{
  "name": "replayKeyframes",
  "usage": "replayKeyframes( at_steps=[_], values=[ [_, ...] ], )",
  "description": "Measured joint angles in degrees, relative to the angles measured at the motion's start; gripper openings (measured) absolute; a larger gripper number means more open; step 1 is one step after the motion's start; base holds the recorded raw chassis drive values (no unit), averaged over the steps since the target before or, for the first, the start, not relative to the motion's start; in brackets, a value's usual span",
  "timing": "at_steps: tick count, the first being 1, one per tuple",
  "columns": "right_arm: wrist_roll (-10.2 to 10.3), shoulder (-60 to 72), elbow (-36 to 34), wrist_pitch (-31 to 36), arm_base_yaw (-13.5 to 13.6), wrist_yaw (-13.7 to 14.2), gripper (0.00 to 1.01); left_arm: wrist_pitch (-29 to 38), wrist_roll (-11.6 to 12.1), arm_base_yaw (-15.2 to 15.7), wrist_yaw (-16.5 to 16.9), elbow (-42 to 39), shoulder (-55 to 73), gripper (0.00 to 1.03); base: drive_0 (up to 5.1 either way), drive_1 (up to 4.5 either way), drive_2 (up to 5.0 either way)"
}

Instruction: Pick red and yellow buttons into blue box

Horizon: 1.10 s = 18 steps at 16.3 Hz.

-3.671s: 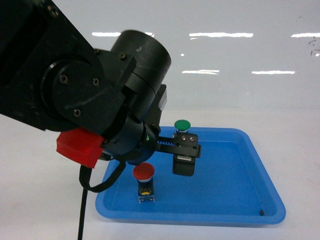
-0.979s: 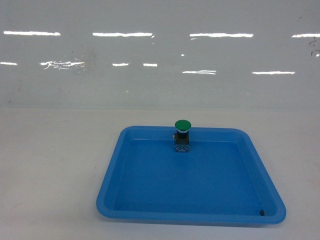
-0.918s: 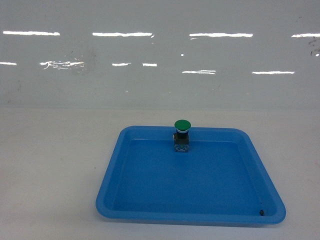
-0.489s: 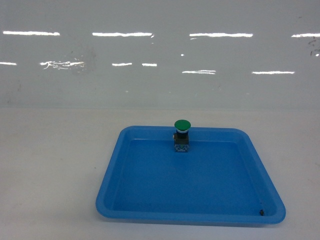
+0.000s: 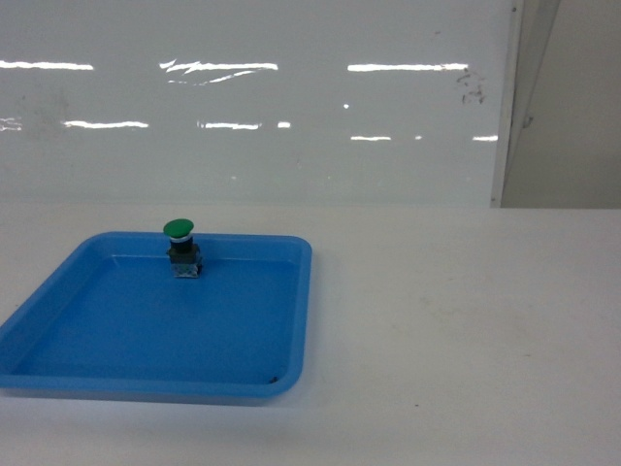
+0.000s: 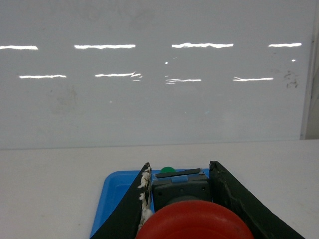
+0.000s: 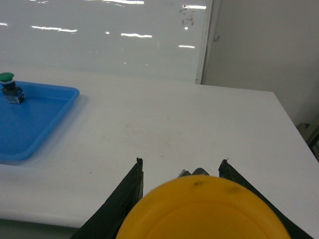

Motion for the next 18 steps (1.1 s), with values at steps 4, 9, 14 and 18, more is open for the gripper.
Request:
replayKeyframes(
  at_steps=[4,9,14,18],
  values=[
    [0.0,0.0,0.0,-0.2,0.0,0.0,0.40,0.2,0.0,0.0,0.0,0.0,-0.1,0.30,4.8,-3.48,-1.4],
    [0.0,0.0,0.0,-0.1,0.0,0.0,0.40,0.0,0.0,0.0,0.0,0.0,0.0,0.30,4.7,-3.58,-1.4],
    [0.0,0.0,0.0,-0.2,0.0,0.0,0.40,0.0,0.0,0.0,0.0,0.0,-0.1,0.30,4.9,-3.00,-1.8],
    [0.0,0.0,0.0,-0.1,0.0,0.0,0.40,0.0,0.0,0.0,0.0,0.0,-0.1,0.30,4.9,-2.48,-2.5]
  ],
)
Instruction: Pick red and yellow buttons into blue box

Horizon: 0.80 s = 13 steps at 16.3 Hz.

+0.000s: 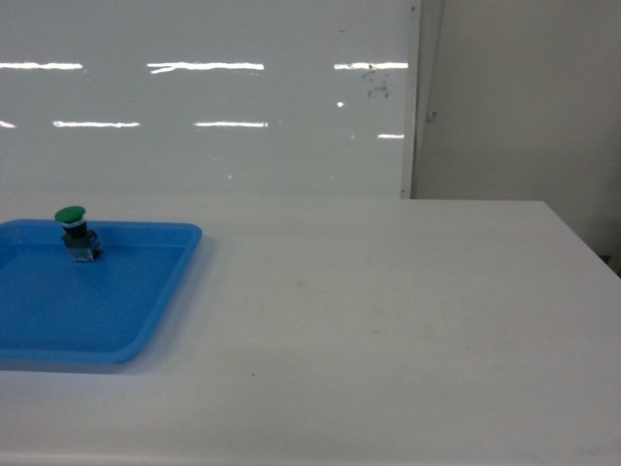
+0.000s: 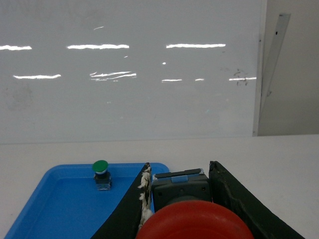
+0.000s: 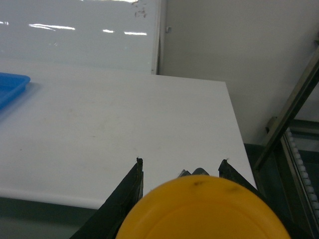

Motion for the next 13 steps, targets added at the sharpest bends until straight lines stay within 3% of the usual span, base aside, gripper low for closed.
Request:
replayKeyframes(
  at_steps=[9,13],
  values=[
    [0.0,-0.2,0.0,0.1,0.0,0.0,0.40,0.1,0.0,0.0,0.0,0.0,0.0,0.30,5.0,-2.35,-2.3],
    [0.0,-0.2,0.0,0.0,0.0,0.0,0.40,0.1,0.0,0.0,0.0,0.0,0.0,0.30,4.7,-3.83,-0.9]
  ],
)
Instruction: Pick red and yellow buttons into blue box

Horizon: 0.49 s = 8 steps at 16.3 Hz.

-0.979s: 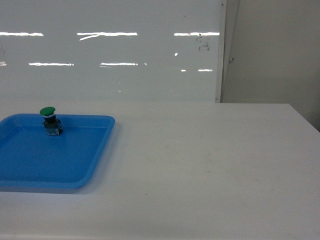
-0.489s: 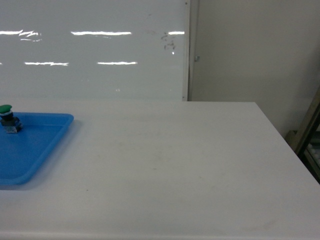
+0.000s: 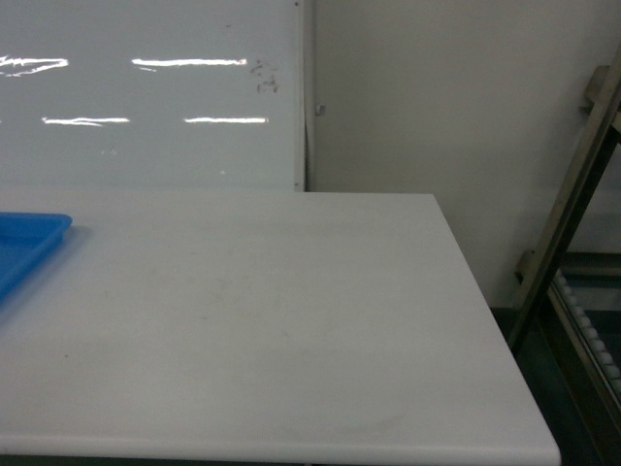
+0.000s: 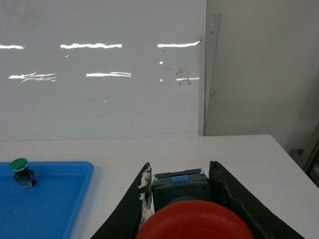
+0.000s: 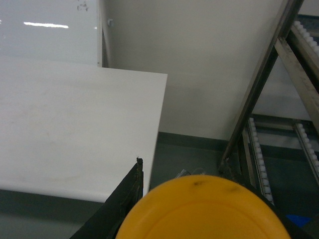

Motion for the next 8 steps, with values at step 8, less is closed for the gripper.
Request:
replayKeyframes(
  at_steps=[8],
  values=[
    [0.0,0.0,0.0,0.0,0.0,0.0,0.40,-0.1,0.0,0.0,0.0,0.0,-0.1,0.30,4.6,-3.87,-0.8]
  ],
)
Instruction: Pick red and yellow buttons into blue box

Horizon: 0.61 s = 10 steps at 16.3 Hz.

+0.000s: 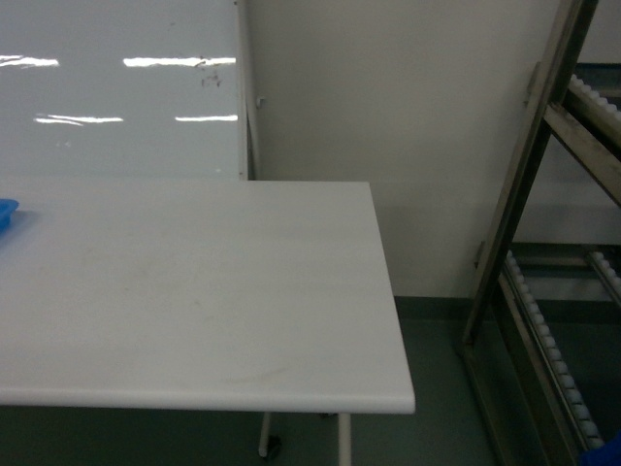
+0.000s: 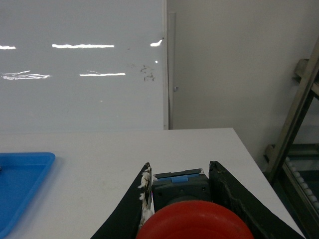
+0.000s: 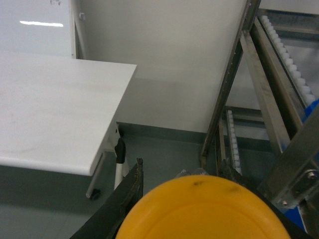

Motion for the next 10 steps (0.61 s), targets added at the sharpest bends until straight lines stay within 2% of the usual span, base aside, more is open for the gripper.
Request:
replayKeyframes(
  at_steps=[10],
  values=[
    [0.0,0.0,0.0,0.0,0.0,0.0,0.40,0.0,0.0,0.0,0.0,0.0,0.0,0.30,5.0,-2.43,-2.4]
  ],
)
